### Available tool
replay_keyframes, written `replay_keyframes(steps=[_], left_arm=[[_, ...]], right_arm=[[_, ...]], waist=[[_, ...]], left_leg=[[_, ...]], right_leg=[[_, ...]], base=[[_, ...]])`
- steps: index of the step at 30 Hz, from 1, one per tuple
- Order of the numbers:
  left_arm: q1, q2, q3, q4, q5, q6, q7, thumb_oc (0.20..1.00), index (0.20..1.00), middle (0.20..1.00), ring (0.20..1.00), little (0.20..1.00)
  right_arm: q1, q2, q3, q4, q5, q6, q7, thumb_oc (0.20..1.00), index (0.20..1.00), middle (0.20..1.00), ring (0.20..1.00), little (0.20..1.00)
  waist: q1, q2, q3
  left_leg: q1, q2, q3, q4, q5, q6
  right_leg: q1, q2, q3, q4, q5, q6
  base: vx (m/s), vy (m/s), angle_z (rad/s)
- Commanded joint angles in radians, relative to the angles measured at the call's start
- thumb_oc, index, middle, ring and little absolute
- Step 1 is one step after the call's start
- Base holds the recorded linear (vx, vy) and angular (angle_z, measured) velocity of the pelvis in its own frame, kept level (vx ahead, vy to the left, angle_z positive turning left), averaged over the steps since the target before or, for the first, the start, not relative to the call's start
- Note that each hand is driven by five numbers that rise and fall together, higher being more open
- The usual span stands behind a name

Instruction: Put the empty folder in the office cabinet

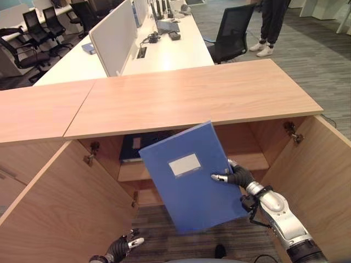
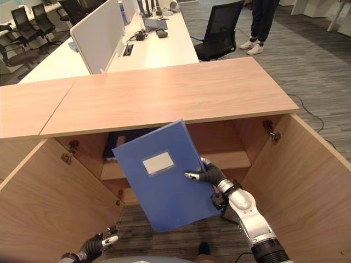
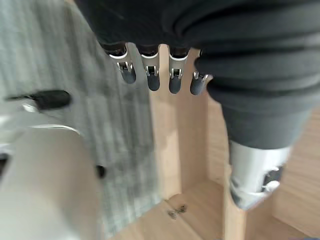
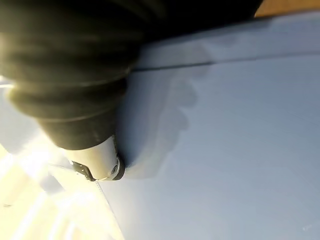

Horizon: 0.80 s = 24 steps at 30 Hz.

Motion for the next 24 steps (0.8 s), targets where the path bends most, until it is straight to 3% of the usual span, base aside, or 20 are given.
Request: replay_keyframes(steps=[1, 5, 7, 10, 12, 13, 17, 24], left_arm=[[-0.080, 0.033, -0.035, 0.024, 0.137, -0.040, 0.057, 1.000, 1.000, 1.000, 1.000, 1.000], [-0.124, 0.011, -0.094, 0.104, 0.263, -0.052, 0.110, 1.000, 1.000, 1.000, 1.000, 1.000], [-0.122, 0.014, -0.103, 0.104, 0.282, -0.050, 0.111, 1.000, 1.000, 1.000, 1.000, 1.000], [-0.130, 0.023, -0.127, 0.123, 0.318, -0.051, 0.127, 1.000, 1.000, 1.000, 1.000, 1.000], [-0.135, 0.028, -0.146, 0.132, 0.343, -0.053, 0.141, 1.000, 1.000, 1.000, 1.000, 1.000], [-0.132, 0.029, -0.160, 0.145, 0.344, -0.051, 0.145, 1.000, 1.000, 1.000, 1.000, 1.000], [-0.110, 0.079, -0.158, 0.161, 0.365, -0.056, 0.138, 1.000, 1.000, 1.000, 1.000, 1.000], [-0.082, 0.123, -0.157, 0.176, 0.347, -0.059, 0.143, 1.000, 1.000, 1.000, 1.000, 1.000]], right_arm=[[-0.035, 0.015, 0.031, 0.015, -0.010, -0.051, -0.008, 0.200, 0.200, 0.200, 0.200, 0.200], [-0.047, 0.042, 0.084, 0.267, -0.045, -0.010, -0.047, 0.200, 0.200, 0.200, 0.200, 0.200], [-0.048, 0.048, 0.085, 0.299, -0.040, -0.003, -0.052, 0.200, 0.200, 0.200, 0.200, 0.200], [-0.057, 0.088, 0.059, 0.419, 0.040, 0.019, -0.075, 0.200, 0.200, 0.200, 0.200, 0.200], [-0.063, 0.134, 0.021, 0.490, 0.190, 0.028, -0.089, 0.200, 0.200, 0.200, 0.200, 0.200], [-0.085, 0.187, -0.024, 0.543, 0.373, 0.024, -0.101, 0.200, 0.200, 0.200, 0.200, 0.200], [-0.136, 0.223, -0.079, 0.559, 0.557, 0.003, -0.130, 0.200, 0.200, 0.200, 0.200, 0.200], [-0.296, 0.299, -0.247, 0.591, 0.843, -0.111, -0.264, 0.200, 0.200, 0.200, 0.200, 0.200]], waist=[[0.009, -0.041, 0.015], [0.015, -0.040, 0.020], [0.018, -0.040, 0.020], [0.022, -0.035, 0.018], [0.024, -0.032, 0.017], [0.026, -0.029, 0.015], [0.036, -0.021, 0.009], [0.061, -0.005, 0.005]], left_leg=[[-0.053, -0.003, -0.025, 0.013, 0.002, -0.013], [-0.060, -0.007, -0.039, 0.013, 0.005, -0.015], [-0.061, -0.007, -0.040, 0.013, 0.005, -0.015], [-0.067, -0.010, -0.045, 0.013, 0.008, -0.016], [-0.068, -0.012, -0.049, 0.013, 0.008, -0.016], [-0.068, -0.013, -0.048, 0.013, 0.008, -0.016], [-0.065, -0.013, -0.042, 0.013, 0.005, -0.021], [-0.059, -0.015, -0.047, 0.013, -0.002, -0.021]], right_leg=[[0.107, -0.048, 0.004, 0.055, -0.185, 0.077], [0.106, -0.052, -0.013, 0.056, -0.188, 0.076], [0.108, -0.052, -0.016, 0.054, -0.188, 0.076], [0.111, -0.054, -0.026, 0.047, -0.187, 0.076], [0.114, -0.055, -0.029, 0.044, -0.186, 0.077], [0.115, -0.056, -0.030, 0.041, -0.184, 0.077], [0.121, -0.057, -0.029, 0.038, -0.184, 0.078], [0.128, -0.058, -0.030, 0.040, -0.192, 0.081]], base=[[0.01, 0.003, 0.08], [0.01, 0.001, 0.16], [0.02, -0.007, 0.08], [0.01, 0.002, 0.07], [0.02, 0.007, 0.14], [0.02, 0.004, 0.10], [0.02, 0.002, 0.02], [0.02, -0.003, 0.00]])
